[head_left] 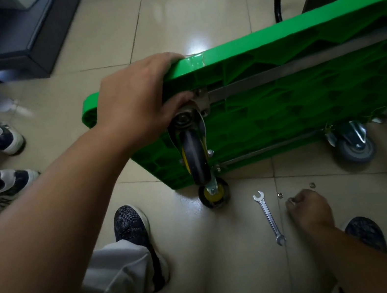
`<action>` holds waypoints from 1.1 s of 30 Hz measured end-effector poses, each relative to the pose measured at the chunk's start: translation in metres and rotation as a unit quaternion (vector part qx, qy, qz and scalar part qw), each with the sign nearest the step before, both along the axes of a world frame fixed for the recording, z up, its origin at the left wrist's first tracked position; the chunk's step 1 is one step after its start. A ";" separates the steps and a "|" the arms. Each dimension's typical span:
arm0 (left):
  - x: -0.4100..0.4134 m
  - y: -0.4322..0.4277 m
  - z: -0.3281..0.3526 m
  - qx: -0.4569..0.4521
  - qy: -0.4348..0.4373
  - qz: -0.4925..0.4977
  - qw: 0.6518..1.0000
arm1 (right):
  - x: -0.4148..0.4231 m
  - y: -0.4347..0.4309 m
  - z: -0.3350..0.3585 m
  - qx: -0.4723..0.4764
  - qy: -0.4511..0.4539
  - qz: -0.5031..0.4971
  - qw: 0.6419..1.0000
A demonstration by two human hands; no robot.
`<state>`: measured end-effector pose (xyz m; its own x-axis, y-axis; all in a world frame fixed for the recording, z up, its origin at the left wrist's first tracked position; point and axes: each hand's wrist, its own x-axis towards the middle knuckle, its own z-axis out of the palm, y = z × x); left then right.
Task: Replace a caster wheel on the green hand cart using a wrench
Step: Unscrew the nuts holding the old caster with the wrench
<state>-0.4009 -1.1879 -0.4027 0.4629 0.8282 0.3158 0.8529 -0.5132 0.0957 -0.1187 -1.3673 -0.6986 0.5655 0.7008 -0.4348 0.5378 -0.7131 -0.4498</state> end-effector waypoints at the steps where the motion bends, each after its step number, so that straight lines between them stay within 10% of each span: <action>1: -0.001 0.001 0.000 0.000 0.001 0.002 1.000 | 0.003 0.000 -0.005 -0.004 -0.002 0.004 1.000; 26: -0.004 0.002 0.000 -0.005 0.022 -0.015 1.000 | 0.013 0.016 -0.067 -0.147 0.020 0.108 0.983; 29: -0.004 0.004 0.001 0.001 0.017 -0.020 1.000 | 0.004 0.046 -0.017 -0.012 0.149 -0.057 0.987; 33: -0.003 0.006 0.002 -0.005 0.014 -0.013 1.000 | -0.020 0.081 0.083 0.295 0.277 -0.176 0.897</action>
